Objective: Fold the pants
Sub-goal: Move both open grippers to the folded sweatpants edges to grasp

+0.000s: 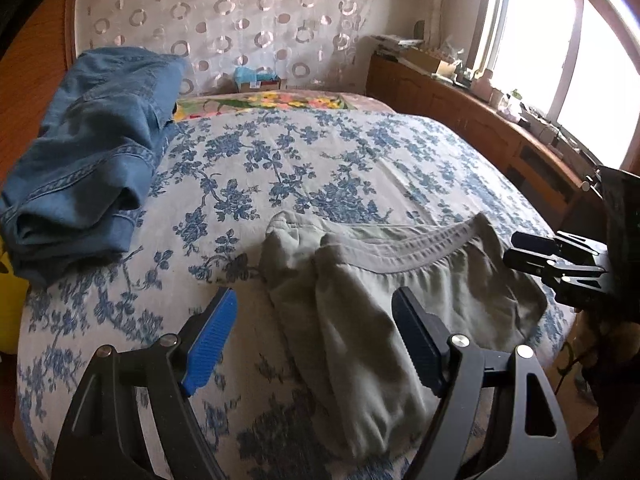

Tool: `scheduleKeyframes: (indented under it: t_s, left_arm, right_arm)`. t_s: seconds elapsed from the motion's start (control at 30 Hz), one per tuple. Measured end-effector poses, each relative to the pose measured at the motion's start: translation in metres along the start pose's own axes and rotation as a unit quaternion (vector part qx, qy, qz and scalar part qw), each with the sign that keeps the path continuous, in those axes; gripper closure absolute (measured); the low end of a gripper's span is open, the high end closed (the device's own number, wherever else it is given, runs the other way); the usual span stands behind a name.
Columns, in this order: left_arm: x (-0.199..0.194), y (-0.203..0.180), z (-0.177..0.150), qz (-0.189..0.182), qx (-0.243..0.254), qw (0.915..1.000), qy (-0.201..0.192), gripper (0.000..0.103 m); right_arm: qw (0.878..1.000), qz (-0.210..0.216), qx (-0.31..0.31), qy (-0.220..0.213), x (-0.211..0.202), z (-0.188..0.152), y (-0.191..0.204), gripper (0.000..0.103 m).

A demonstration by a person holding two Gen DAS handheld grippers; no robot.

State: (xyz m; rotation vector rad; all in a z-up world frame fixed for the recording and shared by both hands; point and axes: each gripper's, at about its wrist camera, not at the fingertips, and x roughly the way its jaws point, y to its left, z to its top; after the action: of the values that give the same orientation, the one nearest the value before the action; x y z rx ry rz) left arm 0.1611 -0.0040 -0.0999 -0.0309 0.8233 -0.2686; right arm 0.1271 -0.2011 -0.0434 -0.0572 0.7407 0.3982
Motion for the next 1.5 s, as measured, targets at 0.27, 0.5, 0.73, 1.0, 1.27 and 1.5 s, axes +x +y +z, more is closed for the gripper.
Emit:
scheduleKeyframes:
  t_s: [0.27, 0.5, 0.73, 1.0, 1.27, 1.5]
  left_arm:
    - [0.019, 0.005, 0.009, -0.001, 0.010, 0.9998, 0.020, 0.023]
    - [0.032, 0.007, 0.015, -0.005, 0.018, 0.9992, 0.034, 0.023]
    - [0.038, 0.009, 0.013, -0.031, 0.020, 0.9986, 0.037, 0.032]
    - [0.036, 0.007, 0.009, -0.037, 0.035, 0.9984, 0.025, 0.040]
    - [0.036, 0.007, 0.008, -0.037, 0.039, 0.9984, 0.020, 0.041]
    - [0.037, 0.007, 0.008, -0.036, 0.039, 0.9984, 0.019, 0.041]
  right_arm:
    - [1.000, 0.000, -0.013, 0.027, 0.029, 0.015, -0.003, 0.052]
    - [1.000, 0.005, -0.016, 0.023, 0.035, 0.016, -0.004, 0.052]
    - [1.000, 0.016, -0.002, 0.015, 0.033, 0.012, -0.008, 0.052]
    - [1.000, 0.019, -0.002, 0.014, 0.035, 0.012, -0.008, 0.052]
    - [1.000, 0.022, -0.015, 0.016, 0.036, 0.012, -0.001, 0.058]
    - [0.999, 0.021, -0.021, 0.016, 0.037, 0.011, 0.003, 0.072]
